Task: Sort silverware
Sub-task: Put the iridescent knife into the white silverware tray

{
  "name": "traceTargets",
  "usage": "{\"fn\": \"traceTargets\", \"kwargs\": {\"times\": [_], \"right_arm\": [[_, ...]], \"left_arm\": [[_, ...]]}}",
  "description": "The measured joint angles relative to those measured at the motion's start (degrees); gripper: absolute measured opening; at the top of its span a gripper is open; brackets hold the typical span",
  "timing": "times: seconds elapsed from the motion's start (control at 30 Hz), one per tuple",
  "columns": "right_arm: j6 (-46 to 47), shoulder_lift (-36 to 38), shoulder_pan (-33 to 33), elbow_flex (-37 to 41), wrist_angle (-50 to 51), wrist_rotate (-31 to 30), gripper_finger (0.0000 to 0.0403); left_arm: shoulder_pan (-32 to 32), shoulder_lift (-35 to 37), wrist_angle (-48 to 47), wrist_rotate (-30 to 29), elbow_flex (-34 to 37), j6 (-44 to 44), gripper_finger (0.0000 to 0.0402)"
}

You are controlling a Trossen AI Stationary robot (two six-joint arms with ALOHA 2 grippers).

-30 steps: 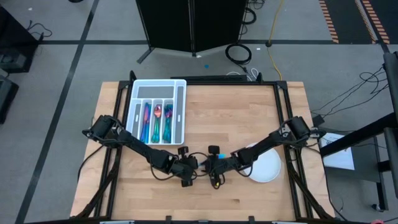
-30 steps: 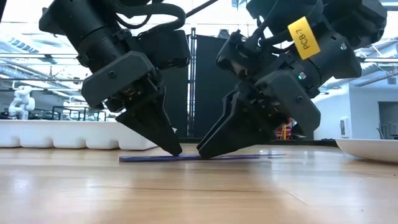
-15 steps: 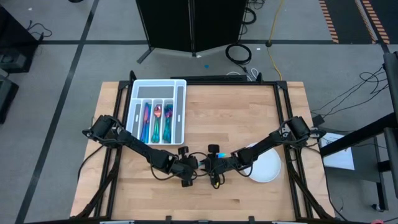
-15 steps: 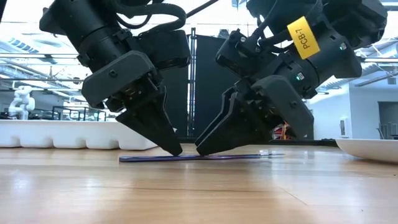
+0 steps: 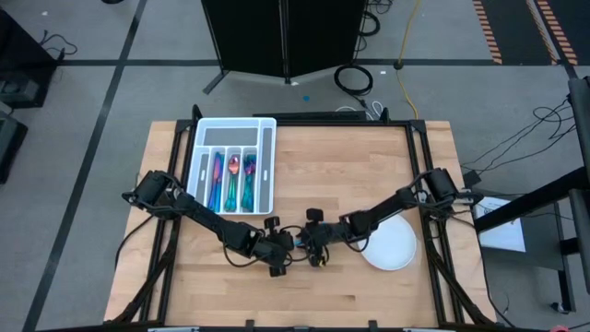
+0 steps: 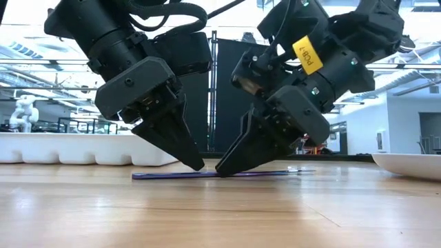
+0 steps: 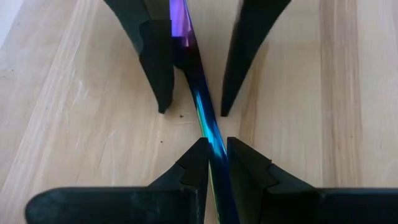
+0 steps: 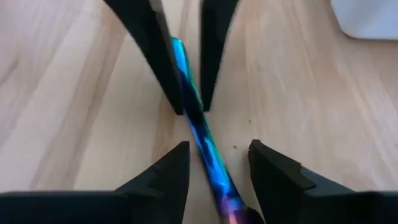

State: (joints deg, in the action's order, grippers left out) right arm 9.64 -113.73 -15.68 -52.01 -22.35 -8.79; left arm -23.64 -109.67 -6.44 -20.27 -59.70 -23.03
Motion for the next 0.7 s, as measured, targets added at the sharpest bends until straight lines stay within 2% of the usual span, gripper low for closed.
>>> {"fn": "traceTargets", "kwargs": {"times": [0.33, 0.53, 0.7], "right_arm": [[-0.64, -1.01, -0.09, -0.11, 1.43, -0.27, 0.0057], [-0.4, -1.04, -0.18, -0.17, 1.52, -0.27, 0.001], [-0.23, -1.03, -0.17, -0.09, 1.07, -0.23, 0.0007]], "left_arm": [[0.0, 0.0, -0.04, -1.22, 0.0, 1.4, 0.0065], [0.0, 0.0, 0.17, -2.24, 0.0, 1.11, 0.0118], [0.21, 0.02, 0.15, -4.66, 0.23, 1.09, 0.0162]]}}
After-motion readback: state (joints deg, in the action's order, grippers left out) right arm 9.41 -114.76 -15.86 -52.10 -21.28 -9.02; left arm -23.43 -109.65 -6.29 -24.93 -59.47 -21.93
